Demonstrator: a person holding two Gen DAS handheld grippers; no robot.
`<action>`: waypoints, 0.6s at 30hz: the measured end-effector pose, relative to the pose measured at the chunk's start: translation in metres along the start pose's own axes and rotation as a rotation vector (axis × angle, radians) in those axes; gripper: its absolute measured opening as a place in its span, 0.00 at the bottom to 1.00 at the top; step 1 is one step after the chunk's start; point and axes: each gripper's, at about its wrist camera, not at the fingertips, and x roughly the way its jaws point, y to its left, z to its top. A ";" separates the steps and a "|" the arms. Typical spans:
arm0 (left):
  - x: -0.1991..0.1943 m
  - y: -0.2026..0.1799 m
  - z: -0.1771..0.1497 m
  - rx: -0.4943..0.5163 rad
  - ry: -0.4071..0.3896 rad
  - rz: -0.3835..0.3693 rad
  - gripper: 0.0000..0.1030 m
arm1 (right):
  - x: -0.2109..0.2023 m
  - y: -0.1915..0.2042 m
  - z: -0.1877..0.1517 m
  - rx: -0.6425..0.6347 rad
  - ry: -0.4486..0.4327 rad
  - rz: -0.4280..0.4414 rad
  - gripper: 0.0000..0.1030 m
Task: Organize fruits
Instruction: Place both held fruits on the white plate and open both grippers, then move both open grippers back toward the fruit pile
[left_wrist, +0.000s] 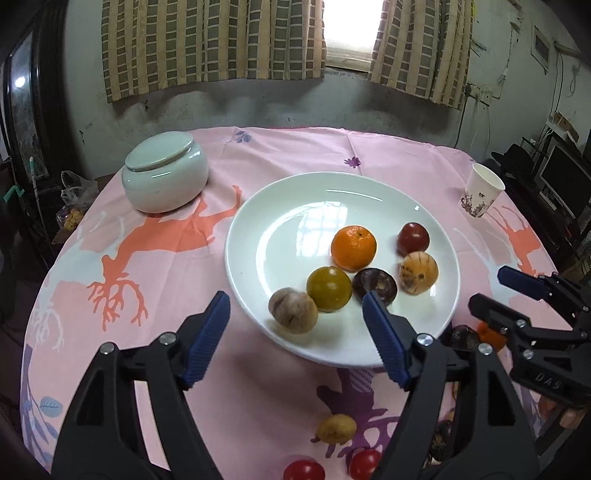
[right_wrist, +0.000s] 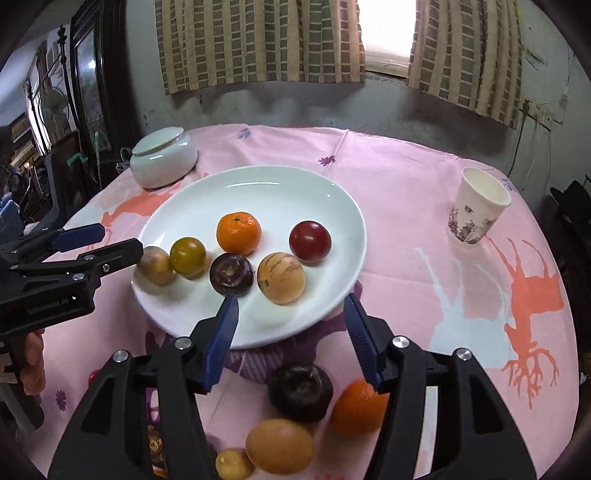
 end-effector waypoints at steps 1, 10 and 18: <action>-0.006 -0.001 -0.003 0.010 -0.001 0.003 0.78 | -0.011 -0.004 -0.004 0.009 -0.014 -0.001 0.61; -0.068 -0.011 -0.055 0.049 -0.030 0.007 0.86 | -0.089 -0.012 -0.056 0.047 -0.056 0.057 0.66; -0.074 -0.023 -0.118 0.052 0.036 -0.017 0.86 | -0.112 0.006 -0.105 0.037 -0.050 0.082 0.73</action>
